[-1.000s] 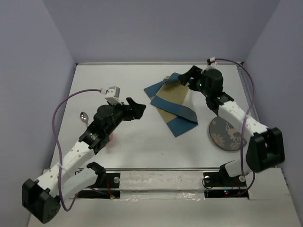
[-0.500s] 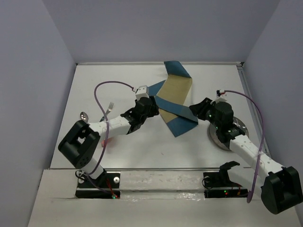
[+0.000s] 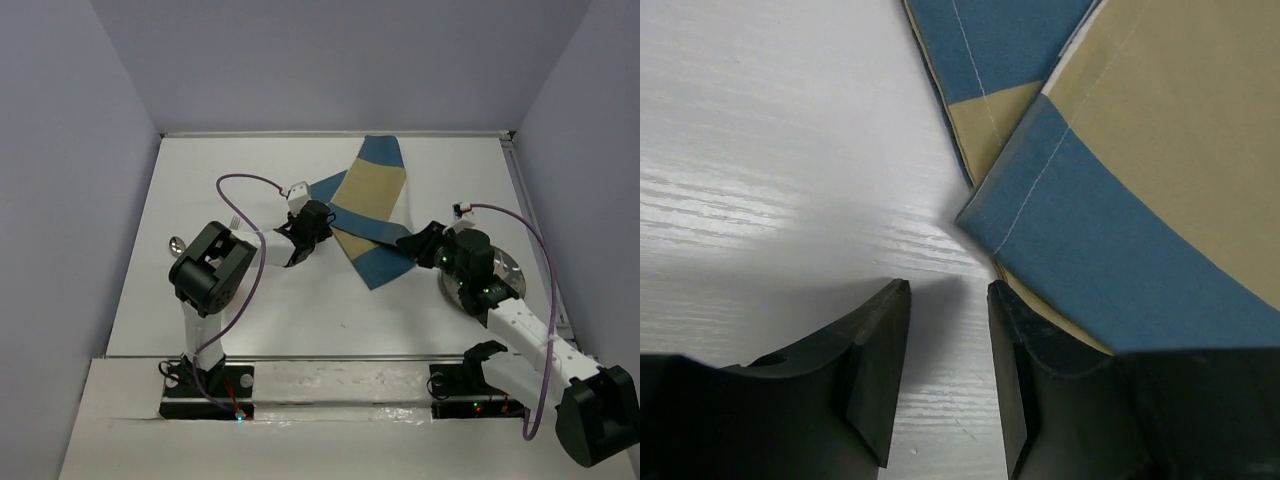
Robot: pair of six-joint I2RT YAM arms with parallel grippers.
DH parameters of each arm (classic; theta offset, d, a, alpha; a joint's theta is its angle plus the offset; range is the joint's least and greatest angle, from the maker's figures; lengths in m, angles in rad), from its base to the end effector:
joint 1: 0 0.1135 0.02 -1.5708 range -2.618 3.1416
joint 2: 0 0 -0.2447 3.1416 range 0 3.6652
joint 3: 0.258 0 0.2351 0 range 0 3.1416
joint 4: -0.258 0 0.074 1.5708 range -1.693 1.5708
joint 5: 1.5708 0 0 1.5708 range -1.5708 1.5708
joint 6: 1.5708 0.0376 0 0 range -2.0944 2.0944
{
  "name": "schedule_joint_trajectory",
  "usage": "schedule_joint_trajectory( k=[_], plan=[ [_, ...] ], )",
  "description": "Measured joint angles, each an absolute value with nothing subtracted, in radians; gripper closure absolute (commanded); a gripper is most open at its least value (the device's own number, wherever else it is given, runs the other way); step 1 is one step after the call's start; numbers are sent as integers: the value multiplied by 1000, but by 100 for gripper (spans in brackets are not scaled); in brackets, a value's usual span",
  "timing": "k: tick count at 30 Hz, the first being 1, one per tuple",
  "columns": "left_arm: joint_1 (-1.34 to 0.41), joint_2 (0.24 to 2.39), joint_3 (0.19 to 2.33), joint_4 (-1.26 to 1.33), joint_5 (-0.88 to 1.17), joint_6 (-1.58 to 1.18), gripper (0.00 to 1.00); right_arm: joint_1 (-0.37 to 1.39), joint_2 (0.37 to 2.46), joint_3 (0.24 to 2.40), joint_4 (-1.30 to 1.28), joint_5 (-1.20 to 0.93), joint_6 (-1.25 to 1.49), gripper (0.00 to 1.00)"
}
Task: Set the dinner table for one person
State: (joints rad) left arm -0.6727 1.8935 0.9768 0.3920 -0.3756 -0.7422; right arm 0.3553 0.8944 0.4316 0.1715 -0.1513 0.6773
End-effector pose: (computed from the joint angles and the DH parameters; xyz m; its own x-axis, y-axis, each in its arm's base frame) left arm 0.3041 -0.2246 0.1471 -0.5127 -0.3955 -0.7620 -0.0206 0.8930 -0.4496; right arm 0.1888 0.0761 0.2246 -0.5102 0.4715 -0.7193 -0.2047 0.7457 0.6340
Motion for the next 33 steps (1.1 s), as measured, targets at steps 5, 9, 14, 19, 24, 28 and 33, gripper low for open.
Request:
schedule_joint_trajectory(
  k=[5,9,14,19,24,28,33],
  plan=[
    [-672,1931,1011,413,-381,-765,48,355,890,429,173,-171,677,62],
    [-672,1949,1023,432,-384,-782,52,355,896,429,187,-190,677,62],
    [-669,1985,1049,459,-397,-810,60,355,898,425,196,-201,677,62],
    [-665,2002,1056,483,-406,-829,60,355,903,420,197,-207,677,62],
    [-660,2002,1056,482,-427,-829,60,355,921,410,203,-210,677,62],
    [-659,2002,1053,485,-440,-830,75,355,932,410,204,-215,677,62],
    [-659,2002,1036,505,-455,-823,95,355,937,410,211,-217,677,58]
  ],
)
